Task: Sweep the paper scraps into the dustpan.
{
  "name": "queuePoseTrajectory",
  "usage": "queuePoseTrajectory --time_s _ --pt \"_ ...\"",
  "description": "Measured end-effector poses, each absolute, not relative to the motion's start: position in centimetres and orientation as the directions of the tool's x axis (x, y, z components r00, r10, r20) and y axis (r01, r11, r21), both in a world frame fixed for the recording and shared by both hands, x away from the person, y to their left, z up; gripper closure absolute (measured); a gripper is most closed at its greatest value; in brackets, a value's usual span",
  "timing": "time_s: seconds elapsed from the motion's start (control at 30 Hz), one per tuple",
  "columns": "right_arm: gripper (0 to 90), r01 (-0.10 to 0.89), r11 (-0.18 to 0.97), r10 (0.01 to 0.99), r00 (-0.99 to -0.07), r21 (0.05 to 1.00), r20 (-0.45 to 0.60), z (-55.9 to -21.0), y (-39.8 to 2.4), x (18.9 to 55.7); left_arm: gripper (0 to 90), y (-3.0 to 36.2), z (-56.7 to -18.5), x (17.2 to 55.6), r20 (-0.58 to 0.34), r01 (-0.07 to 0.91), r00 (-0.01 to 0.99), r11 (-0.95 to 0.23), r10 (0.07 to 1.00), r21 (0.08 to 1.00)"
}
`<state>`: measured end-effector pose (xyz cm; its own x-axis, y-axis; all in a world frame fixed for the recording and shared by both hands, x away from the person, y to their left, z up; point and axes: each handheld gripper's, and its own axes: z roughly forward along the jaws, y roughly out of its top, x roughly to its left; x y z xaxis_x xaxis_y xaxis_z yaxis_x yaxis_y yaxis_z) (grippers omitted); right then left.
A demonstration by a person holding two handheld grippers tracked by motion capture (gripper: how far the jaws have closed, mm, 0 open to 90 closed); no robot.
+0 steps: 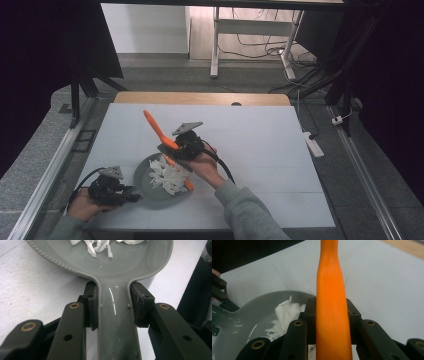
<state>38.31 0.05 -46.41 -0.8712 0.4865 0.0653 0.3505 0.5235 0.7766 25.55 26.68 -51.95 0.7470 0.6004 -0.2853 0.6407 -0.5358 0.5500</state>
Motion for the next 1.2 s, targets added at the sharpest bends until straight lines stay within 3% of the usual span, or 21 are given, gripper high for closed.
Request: queuePoseTrajectory --time_s 0.3,0.67,1.2 --pt "70.5 0.364 0.483 0.568 -0.823 0.796 0.032 -45.0 -3.8 39.3 61.7 26.7 -52.0 25.6 -0.288 0.641 0.747 -0.534 0.599 0.551" --pt "70.5 0.428 0.479 0.645 -0.763 0.766 0.023 -46.8 -7.6 40.1 61.7 26.6 -52.0 25.4 -0.291 0.642 0.747 -0.536 0.598 0.548" --pt "70.6 0.485 0.487 0.667 -0.744 0.726 0.050 -49.5 -7.7 40.5 61.7 26.4 -52.0 25.4 -0.295 0.644 0.746 -0.536 0.597 0.546"
